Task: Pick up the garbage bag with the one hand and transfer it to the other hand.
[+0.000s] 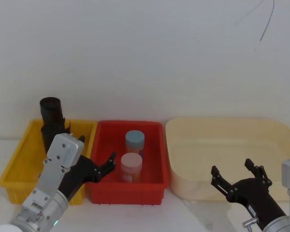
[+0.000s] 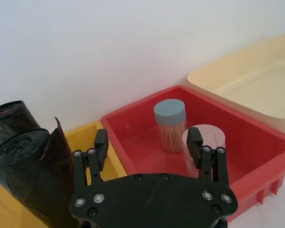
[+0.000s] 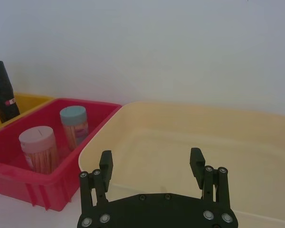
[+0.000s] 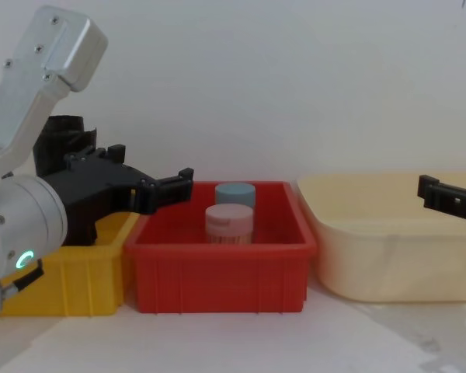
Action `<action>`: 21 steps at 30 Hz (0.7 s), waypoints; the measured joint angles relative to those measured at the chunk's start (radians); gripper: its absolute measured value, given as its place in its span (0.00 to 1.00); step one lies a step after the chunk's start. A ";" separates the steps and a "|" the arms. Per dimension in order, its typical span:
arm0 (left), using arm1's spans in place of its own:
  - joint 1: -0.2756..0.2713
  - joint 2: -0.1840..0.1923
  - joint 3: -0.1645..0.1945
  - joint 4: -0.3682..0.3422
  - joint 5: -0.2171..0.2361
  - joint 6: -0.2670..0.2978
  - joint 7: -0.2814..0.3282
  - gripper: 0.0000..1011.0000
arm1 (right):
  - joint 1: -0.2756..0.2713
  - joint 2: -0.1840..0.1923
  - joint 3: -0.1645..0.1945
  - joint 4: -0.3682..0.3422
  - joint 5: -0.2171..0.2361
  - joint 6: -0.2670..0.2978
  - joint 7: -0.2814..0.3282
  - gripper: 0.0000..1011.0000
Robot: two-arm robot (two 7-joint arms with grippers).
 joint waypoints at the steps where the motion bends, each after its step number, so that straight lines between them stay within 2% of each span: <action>1: 0.000 0.000 0.000 0.000 0.000 0.000 0.000 0.99 | 0.000 0.000 0.000 0.000 0.000 0.000 0.000 0.99; 21: 0.000 0.000 0.000 0.000 0.000 0.000 0.000 0.99 | 0.000 0.000 0.000 0.000 0.000 0.000 0.000 0.99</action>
